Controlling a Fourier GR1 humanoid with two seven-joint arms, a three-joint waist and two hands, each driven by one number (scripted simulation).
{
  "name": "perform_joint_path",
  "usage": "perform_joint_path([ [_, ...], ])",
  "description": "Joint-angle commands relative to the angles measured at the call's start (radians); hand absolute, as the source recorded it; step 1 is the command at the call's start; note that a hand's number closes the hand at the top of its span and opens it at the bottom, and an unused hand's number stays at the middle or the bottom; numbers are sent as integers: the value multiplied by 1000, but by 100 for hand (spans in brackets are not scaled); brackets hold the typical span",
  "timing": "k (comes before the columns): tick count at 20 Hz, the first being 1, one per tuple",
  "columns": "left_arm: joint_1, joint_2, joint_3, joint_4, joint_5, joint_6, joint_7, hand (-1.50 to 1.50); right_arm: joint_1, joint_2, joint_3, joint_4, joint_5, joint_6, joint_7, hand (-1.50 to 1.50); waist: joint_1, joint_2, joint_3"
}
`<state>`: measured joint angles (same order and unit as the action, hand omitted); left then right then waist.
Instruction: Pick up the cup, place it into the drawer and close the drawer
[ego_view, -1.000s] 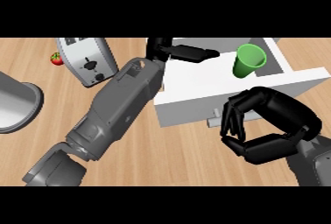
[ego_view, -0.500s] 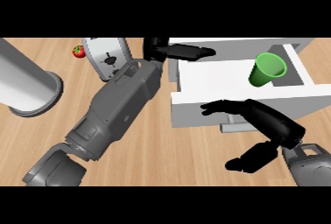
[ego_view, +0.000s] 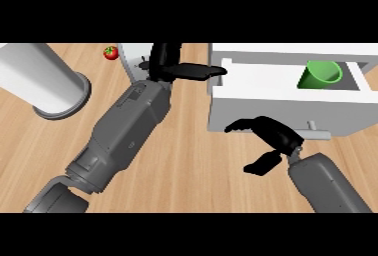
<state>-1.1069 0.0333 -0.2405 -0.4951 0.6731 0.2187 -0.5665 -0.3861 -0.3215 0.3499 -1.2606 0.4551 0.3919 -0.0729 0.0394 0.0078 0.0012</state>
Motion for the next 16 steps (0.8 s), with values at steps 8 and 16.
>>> perform_joint_path([
  [8,125,93,-4,-153,13,-70,70,-150,-306,56,-156,574,47,-197,-264,150,82,12,3],
  [16,219,153,-14,-227,14,-147,69,-150,-490,-49,-304,756,0,-250,-318,150,125,26,5],
])
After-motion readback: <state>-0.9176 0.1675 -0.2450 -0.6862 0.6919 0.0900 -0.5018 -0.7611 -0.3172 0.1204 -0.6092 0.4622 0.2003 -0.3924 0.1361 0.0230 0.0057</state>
